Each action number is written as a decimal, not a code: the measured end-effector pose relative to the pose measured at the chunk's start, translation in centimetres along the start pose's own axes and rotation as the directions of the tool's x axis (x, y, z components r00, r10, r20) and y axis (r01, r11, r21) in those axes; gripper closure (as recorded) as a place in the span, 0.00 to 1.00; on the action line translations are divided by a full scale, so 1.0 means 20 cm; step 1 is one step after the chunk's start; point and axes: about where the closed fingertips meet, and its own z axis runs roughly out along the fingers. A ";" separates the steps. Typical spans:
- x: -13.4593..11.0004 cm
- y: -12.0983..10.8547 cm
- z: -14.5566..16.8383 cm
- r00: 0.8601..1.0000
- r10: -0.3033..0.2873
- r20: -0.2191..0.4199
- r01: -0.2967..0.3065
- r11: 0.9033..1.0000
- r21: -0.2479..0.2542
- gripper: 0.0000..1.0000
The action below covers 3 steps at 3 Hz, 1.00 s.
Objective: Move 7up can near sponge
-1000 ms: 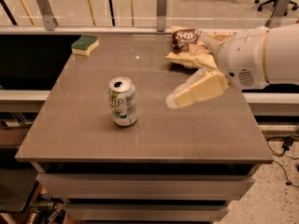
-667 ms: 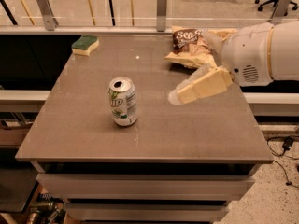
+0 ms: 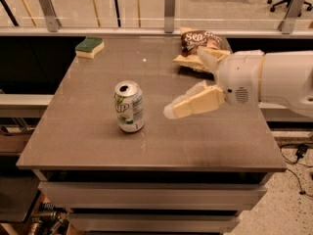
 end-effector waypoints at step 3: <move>0.11 0.21 0.39 0.999 -0.019 -0.047 0.018 1.000 -0.007 0.00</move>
Offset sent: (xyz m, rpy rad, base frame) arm -0.0036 0.0845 -0.0685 -0.0813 0.0169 -0.0155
